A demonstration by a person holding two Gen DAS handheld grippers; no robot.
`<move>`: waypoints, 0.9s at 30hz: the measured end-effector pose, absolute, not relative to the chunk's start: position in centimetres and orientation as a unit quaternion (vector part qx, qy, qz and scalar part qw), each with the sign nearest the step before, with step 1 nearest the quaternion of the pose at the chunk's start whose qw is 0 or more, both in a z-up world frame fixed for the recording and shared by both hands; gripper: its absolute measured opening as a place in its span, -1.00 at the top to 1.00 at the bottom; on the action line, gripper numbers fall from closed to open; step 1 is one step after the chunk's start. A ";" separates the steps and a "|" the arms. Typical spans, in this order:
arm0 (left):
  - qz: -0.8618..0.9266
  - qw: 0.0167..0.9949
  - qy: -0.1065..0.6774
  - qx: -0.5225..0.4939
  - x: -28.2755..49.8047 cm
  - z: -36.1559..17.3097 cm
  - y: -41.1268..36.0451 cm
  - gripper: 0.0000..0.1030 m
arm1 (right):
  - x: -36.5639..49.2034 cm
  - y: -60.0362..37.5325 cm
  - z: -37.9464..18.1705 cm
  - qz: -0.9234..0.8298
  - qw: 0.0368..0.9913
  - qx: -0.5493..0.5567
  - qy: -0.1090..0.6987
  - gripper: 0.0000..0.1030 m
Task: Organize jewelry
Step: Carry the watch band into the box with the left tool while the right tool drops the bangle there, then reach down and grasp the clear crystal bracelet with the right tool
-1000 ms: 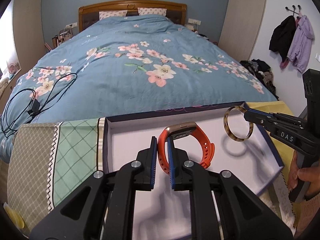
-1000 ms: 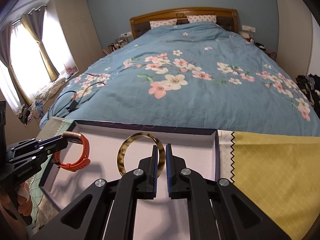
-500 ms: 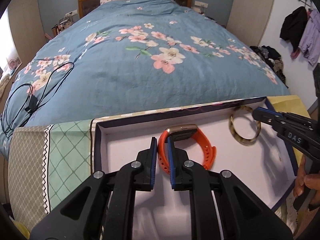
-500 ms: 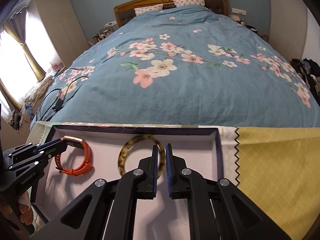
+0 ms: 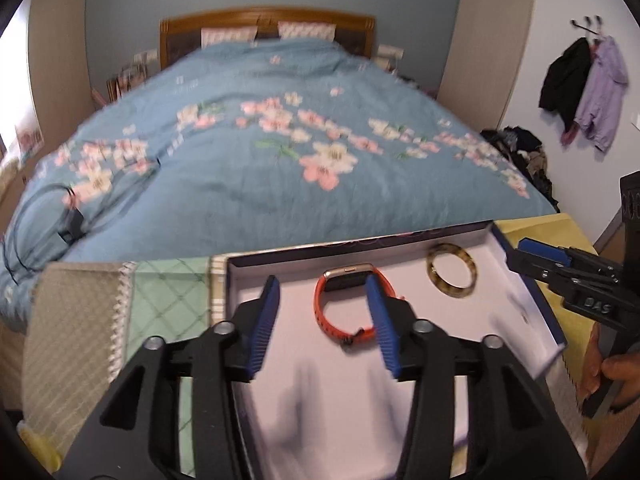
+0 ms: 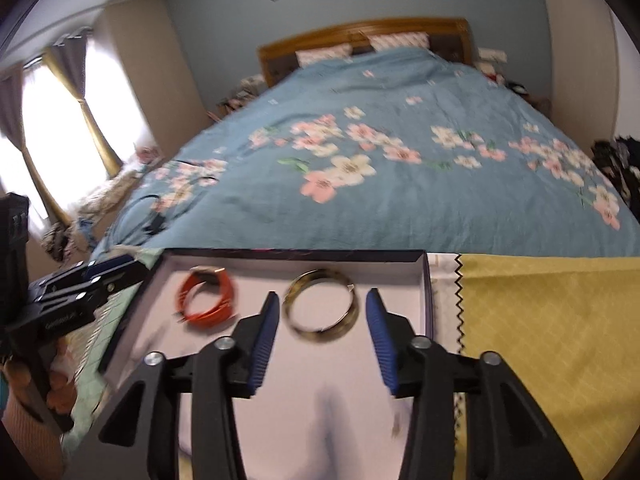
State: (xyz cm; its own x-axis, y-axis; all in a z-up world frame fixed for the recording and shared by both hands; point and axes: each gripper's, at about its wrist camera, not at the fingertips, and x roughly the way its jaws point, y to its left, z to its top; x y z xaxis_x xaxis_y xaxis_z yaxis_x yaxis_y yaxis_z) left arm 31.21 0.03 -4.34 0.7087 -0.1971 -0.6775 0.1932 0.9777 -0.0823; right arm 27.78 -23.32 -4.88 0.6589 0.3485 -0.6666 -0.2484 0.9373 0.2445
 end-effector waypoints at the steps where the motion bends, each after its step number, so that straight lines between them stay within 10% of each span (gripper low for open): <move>1: -0.111 0.928 0.356 0.001 30.1 -3.9 0.2 0.01 | 26.8 -23.4 -4.5 0.172 0.909 0.061 0.373 0.11; 14: -0.145 0.939 0.311 0.027 16.4 -3.5 1.5 -0.12 | 14.4 -23.6 -5.5 0.239 0.900 -0.028 0.364 -0.12; 27: -0.176 0.930 0.322 0.031 9.4 -5.9 2.3 -0.16 | 9.9 -19.1 -8.5 0.281 0.872 -0.104 0.386 0.18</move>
State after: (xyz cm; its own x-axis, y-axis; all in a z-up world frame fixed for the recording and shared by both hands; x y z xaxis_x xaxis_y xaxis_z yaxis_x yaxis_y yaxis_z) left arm 9.37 2.27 -5.90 0.7307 -0.3072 -0.6096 0.3465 0.9363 -0.0565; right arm 9.93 -19.08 -8.53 0.5441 0.4105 -0.7317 -0.5713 0.8200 0.0351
